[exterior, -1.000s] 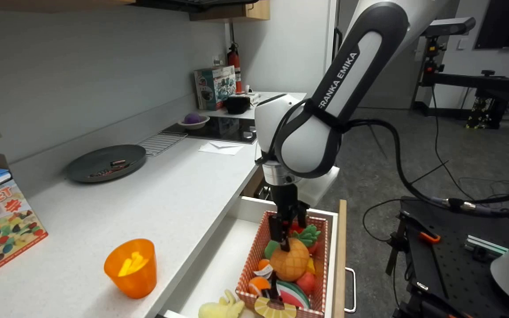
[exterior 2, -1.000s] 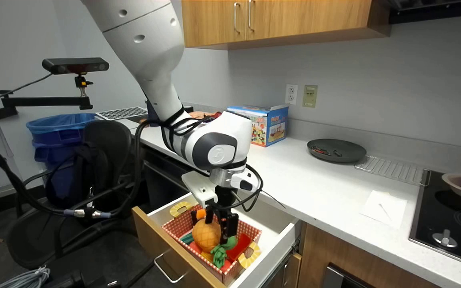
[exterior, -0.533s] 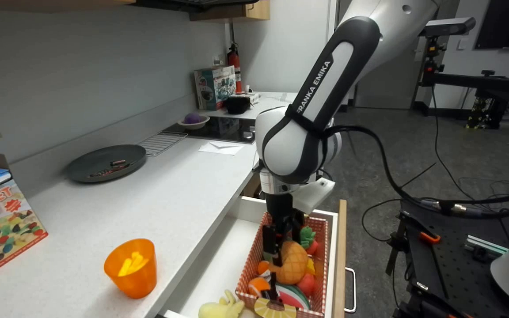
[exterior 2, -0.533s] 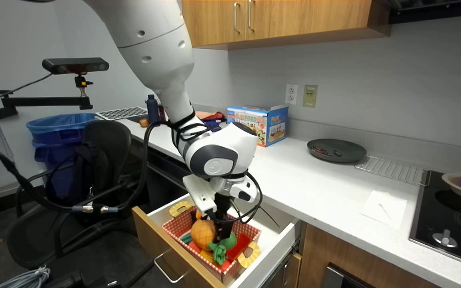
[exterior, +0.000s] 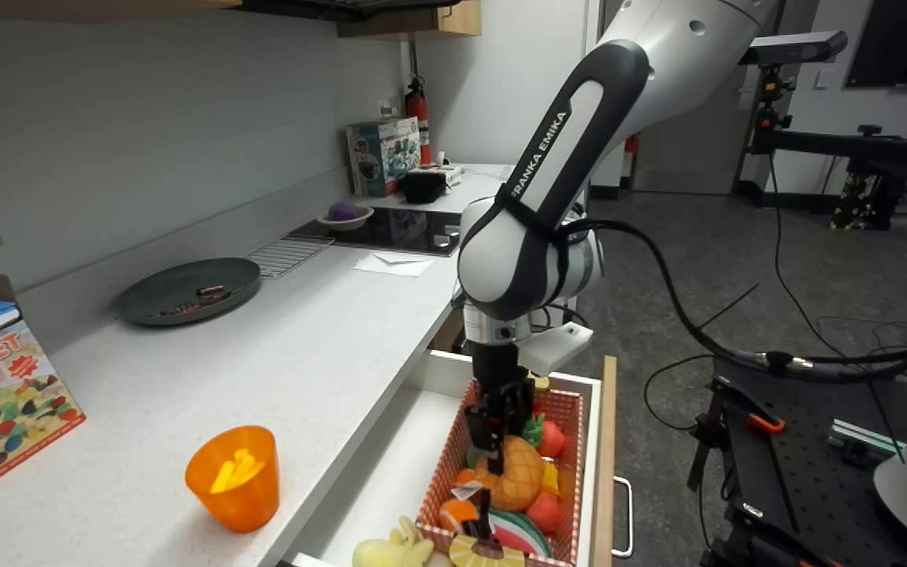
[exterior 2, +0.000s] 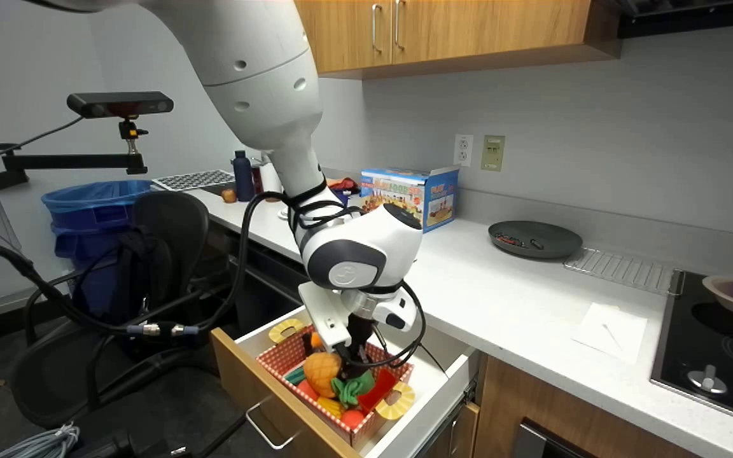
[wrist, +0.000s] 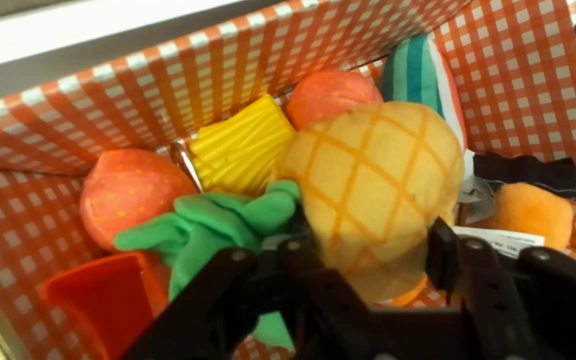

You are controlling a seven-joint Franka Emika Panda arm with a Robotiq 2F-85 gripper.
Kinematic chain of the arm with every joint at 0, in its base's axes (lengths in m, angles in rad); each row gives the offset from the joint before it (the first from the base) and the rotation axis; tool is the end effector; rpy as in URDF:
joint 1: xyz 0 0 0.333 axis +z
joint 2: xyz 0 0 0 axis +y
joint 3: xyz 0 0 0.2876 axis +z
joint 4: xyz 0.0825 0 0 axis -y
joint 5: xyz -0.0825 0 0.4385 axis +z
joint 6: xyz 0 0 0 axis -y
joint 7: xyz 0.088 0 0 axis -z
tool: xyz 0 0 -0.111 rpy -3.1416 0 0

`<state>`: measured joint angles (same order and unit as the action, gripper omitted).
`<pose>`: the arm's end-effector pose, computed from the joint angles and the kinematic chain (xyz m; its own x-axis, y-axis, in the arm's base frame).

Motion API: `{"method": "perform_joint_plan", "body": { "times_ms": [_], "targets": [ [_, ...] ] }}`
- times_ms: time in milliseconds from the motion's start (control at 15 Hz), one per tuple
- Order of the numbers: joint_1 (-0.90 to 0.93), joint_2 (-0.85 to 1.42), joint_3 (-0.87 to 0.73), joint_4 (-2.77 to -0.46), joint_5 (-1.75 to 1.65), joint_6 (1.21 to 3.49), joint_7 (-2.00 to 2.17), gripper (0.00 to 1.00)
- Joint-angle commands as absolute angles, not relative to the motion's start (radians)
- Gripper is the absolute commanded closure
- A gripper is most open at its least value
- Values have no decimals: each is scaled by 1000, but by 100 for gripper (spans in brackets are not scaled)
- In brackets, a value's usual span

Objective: Open the drawer and remove the pineapple plushie from the drawer

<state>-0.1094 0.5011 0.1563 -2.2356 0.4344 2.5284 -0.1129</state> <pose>0.5223 0.0323 0.0512 0.9533 -0.1967 -0.2290 -0.2551 -0.9306 -0.2626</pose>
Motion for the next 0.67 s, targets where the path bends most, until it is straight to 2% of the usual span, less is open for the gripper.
{"method": "perform_joint_plan", "body": {
  "times_ms": [0, 200, 600],
  "targets": [
    [-71, 477, 126, -2248, 395, 2538, -63, 77],
    [-1, 417, 76, -2271, 293, 2504, 65, 98],
    [168, 285, 16, -2243, 13, 2348, 360, 96]
  ]
}}
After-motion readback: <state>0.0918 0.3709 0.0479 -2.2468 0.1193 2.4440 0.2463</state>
